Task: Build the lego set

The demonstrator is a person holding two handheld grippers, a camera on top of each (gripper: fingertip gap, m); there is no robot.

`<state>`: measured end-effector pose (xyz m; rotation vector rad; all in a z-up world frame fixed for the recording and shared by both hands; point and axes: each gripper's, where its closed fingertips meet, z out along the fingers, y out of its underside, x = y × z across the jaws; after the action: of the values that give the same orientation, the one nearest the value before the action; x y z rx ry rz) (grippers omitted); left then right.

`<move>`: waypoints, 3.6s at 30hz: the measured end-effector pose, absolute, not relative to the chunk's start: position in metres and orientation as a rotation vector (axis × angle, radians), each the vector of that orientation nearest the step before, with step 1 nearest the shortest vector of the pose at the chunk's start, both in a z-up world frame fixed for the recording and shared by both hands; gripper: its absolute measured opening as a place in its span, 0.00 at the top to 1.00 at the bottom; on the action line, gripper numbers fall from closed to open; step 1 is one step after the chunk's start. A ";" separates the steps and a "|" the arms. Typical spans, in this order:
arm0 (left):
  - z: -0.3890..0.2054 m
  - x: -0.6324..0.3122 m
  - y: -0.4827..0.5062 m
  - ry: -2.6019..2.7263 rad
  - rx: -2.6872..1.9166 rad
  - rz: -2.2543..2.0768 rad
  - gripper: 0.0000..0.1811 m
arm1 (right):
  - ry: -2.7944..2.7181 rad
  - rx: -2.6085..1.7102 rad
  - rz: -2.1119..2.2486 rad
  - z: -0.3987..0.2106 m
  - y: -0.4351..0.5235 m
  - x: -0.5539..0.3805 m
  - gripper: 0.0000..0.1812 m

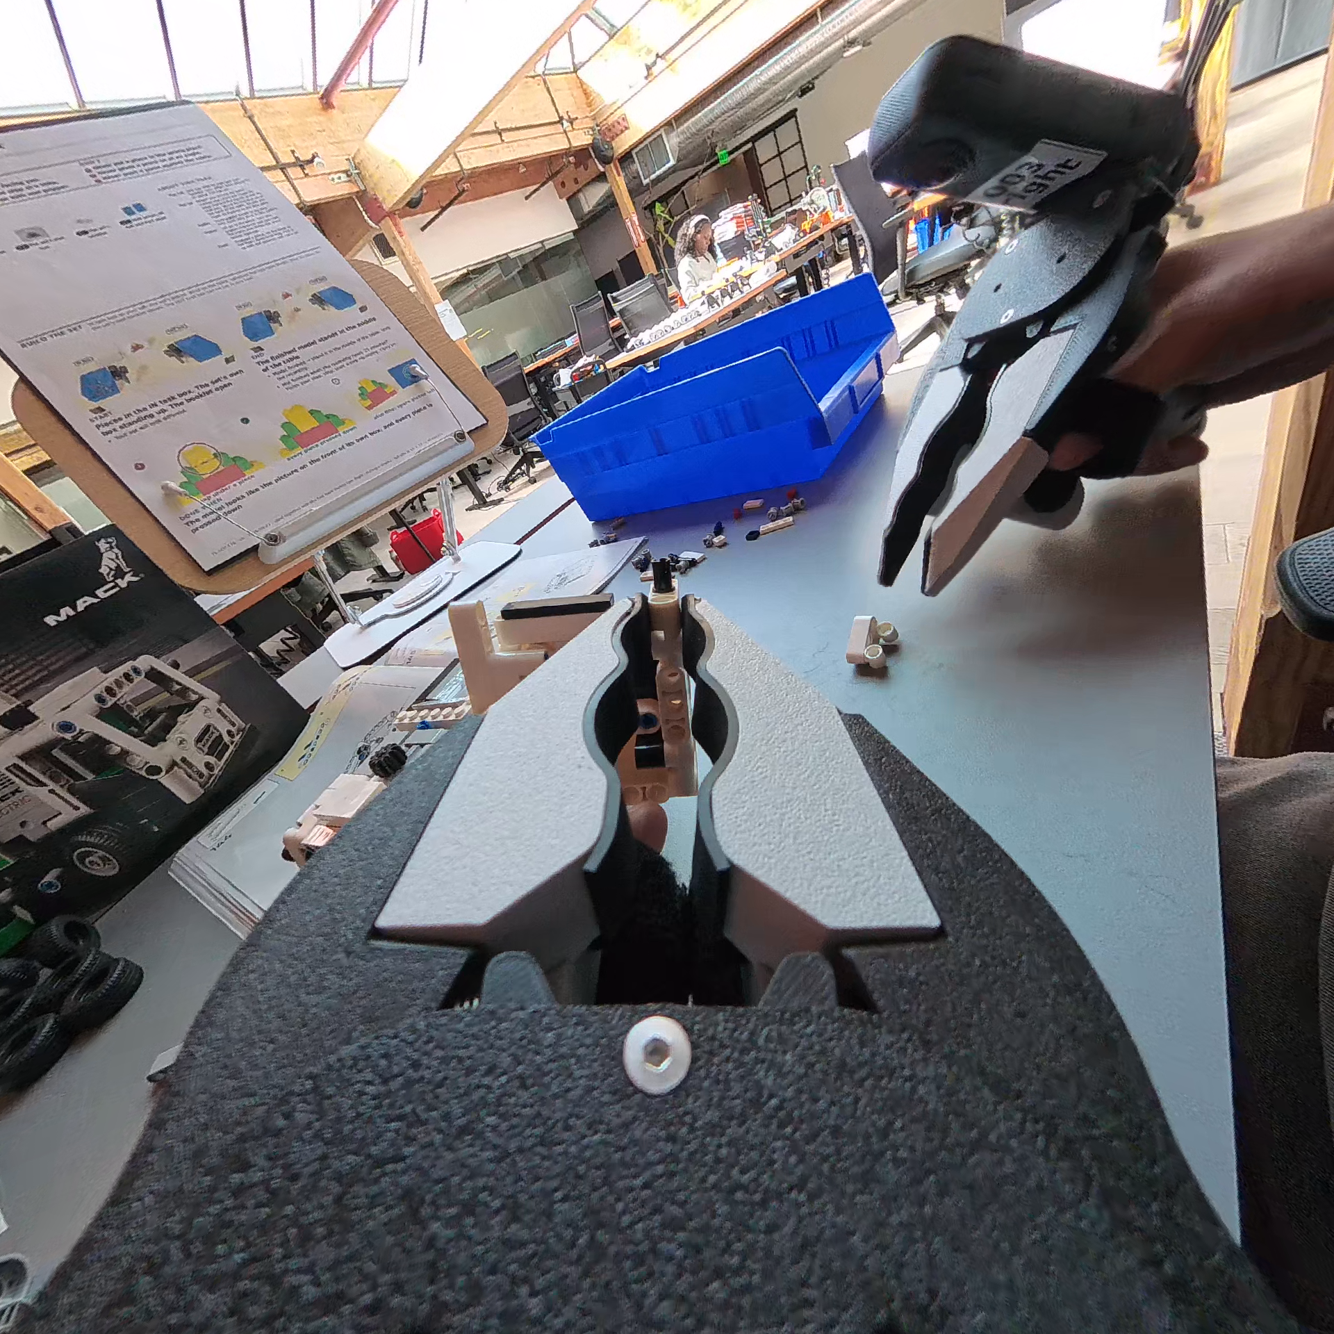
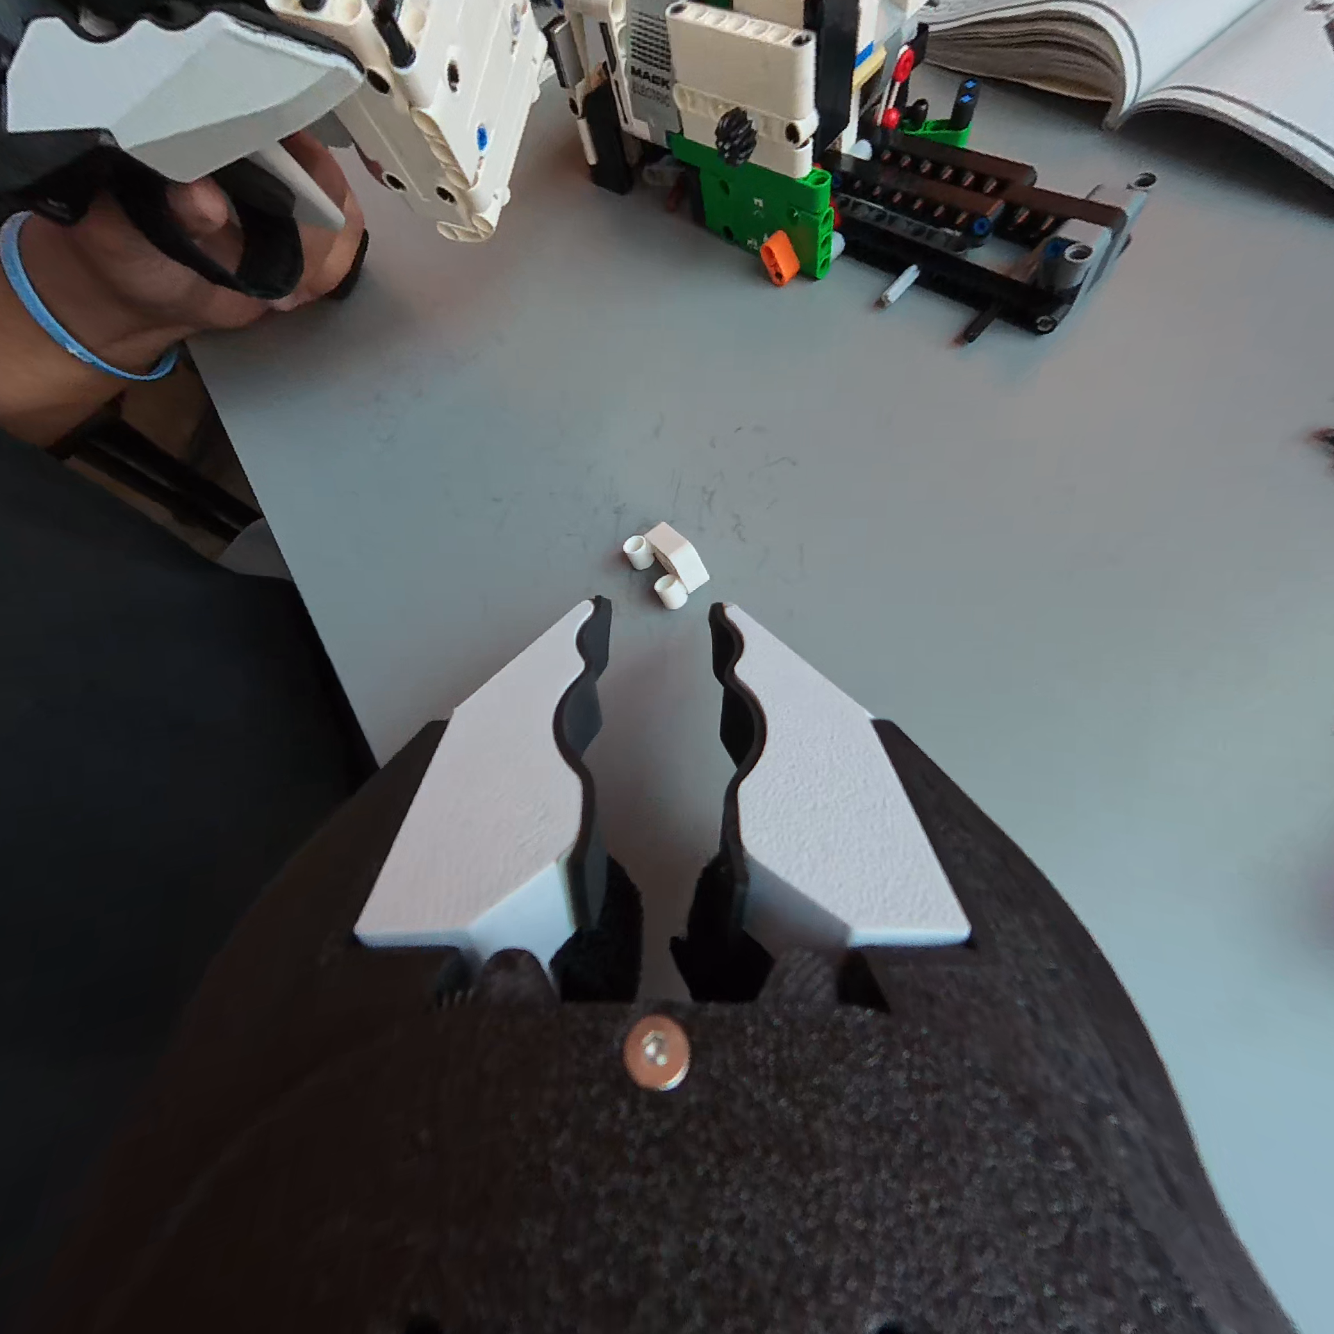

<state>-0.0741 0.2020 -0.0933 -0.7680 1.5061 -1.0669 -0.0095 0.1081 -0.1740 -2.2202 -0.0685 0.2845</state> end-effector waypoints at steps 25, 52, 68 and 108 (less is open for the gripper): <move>-0.094 -0.074 0.201 1.512 -0.766 -1.069 0.97 | -0.452 -2.212 0.363 -0.177 0.129 -0.002 0.89; -0.096 -0.074 0.197 1.533 -0.742 -1.059 0.97 | 0.057 -2.346 0.336 -0.185 0.139 -0.015 0.90; -0.091 -0.076 0.203 1.495 -0.770 -1.100 0.97 | 0.079 -1.727 0.791 -0.090 0.155 -0.037 0.96; -0.091 -0.119 0.190 2.231 -0.620 -1.197 0.96 | -0.178 -1.501 0.971 -0.078 0.164 -0.087 0.97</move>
<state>-0.1187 0.1905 -0.0912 -0.6201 2.2307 -1.1972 -0.0871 0.1644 -0.0783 -1.5014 -0.1784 0.9707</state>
